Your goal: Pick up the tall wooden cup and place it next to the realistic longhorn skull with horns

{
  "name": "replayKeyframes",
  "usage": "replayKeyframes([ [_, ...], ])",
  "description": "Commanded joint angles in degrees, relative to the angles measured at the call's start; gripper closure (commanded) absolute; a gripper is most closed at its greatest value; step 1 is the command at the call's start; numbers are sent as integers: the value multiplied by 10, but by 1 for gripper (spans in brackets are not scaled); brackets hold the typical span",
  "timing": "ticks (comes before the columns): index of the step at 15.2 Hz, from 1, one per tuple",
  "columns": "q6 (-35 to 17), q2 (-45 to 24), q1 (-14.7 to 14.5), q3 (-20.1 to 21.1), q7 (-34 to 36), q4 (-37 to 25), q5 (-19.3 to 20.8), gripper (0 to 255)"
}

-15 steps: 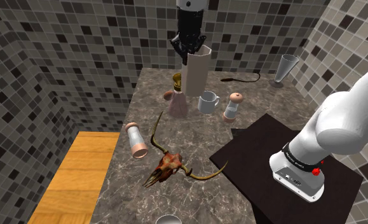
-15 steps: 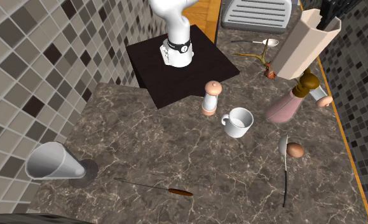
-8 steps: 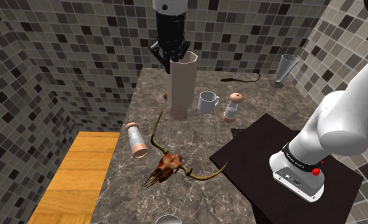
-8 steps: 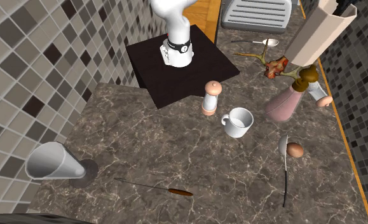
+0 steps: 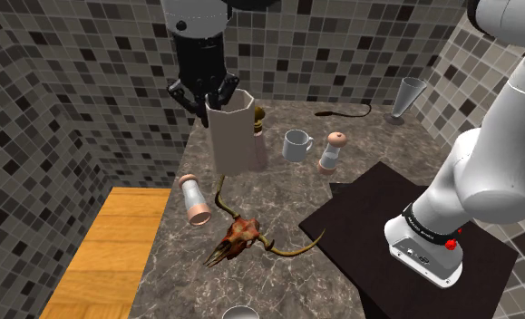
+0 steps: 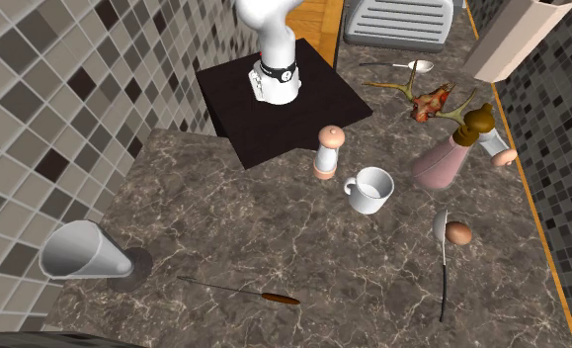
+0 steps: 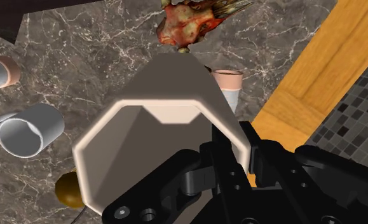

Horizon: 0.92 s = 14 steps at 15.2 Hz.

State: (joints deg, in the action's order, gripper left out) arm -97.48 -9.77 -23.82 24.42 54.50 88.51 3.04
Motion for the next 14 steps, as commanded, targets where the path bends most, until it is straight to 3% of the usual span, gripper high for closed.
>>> replayKeyframes([
  [1,10,-35,-21,9,30,-42,16,255],
  [8,77,-179,-121,23,117,-241,81,255],
  [10,110,-234,-161,21,135,-328,102,255],
  [12,164,-312,-216,12,145,-463,127,255],
  [13,222,-381,-325,-196,107,-614,-4,255],
  [14,182,-345,-269,-64,133,-527,87,255],
])
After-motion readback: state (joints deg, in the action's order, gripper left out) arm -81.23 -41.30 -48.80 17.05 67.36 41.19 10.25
